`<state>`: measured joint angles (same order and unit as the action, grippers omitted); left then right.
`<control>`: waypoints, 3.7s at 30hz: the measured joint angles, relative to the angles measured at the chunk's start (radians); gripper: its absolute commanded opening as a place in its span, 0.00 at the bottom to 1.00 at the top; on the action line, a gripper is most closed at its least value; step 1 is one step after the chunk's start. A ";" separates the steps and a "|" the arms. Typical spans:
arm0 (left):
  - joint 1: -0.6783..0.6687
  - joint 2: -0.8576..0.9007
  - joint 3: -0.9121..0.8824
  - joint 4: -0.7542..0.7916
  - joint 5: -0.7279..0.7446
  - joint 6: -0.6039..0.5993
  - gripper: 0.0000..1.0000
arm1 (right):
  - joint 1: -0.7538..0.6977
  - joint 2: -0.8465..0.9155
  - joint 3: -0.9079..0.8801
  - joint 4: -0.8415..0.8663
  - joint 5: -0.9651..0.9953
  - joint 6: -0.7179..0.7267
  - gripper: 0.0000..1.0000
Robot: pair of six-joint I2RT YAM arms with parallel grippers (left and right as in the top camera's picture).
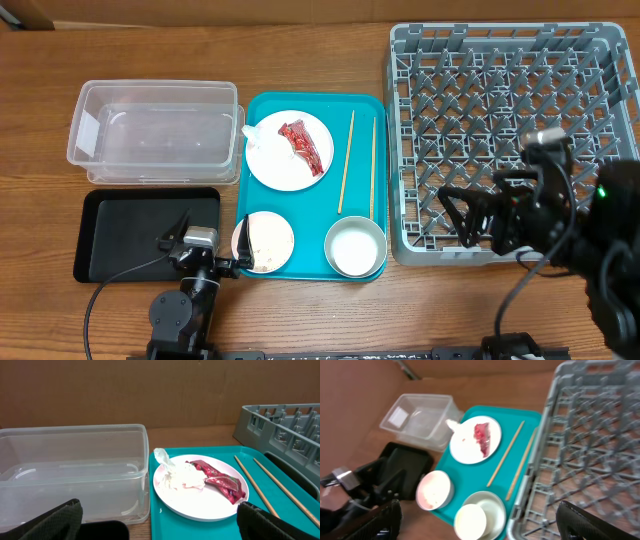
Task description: Sort waste into correct bins and load items into the dishwasher
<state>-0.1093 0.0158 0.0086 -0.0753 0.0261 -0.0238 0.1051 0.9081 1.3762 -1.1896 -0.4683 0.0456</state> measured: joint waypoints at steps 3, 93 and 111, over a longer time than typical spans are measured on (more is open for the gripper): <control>0.000 0.000 0.000 0.000 0.000 0.000 1.00 | 0.002 0.054 0.000 -0.015 -0.036 0.016 1.00; 0.030 1.472 1.428 -1.111 1.135 -0.097 0.04 | 0.218 0.278 0.000 0.158 -0.213 -0.031 1.00; -0.029 1.474 1.428 -1.151 1.426 -0.010 0.04 | 0.343 0.282 0.000 0.344 -0.352 -0.069 0.70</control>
<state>-0.1379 1.4895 1.4368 -1.2263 1.4521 -0.0341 0.4484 1.1896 1.3762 -0.8459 -0.8207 -0.0235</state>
